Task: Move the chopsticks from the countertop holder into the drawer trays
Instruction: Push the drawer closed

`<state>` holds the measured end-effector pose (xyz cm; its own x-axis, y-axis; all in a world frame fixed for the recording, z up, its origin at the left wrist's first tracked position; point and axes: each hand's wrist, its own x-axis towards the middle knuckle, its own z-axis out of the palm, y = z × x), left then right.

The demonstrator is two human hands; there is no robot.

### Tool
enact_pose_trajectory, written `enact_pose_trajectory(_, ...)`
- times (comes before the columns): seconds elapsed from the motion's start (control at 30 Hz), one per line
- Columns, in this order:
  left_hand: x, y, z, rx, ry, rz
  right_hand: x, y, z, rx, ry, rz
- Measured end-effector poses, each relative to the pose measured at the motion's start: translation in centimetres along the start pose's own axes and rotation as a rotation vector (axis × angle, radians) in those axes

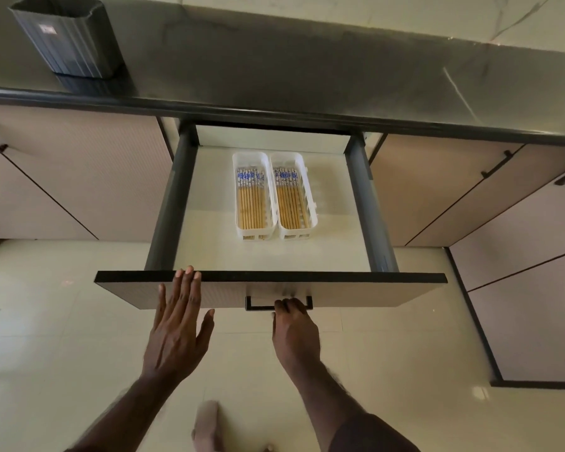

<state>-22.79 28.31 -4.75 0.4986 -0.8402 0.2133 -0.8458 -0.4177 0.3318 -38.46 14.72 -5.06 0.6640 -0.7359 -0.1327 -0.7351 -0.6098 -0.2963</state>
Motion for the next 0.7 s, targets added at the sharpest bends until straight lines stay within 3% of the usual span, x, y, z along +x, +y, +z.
enact_pose_trajectory(0.3, 0.6, -0.3, 2.2, -0.030, 0.128, -0.056, 0.9, 0.4, 0.8, 0.001, 0.028, 0.042)
enact_pose_trajectory(0.7, 6.2, -0.8, 2.3, -0.048, 0.138, -0.106, 6.7, 0.1, -0.5, -0.008, 0.038, 0.003)
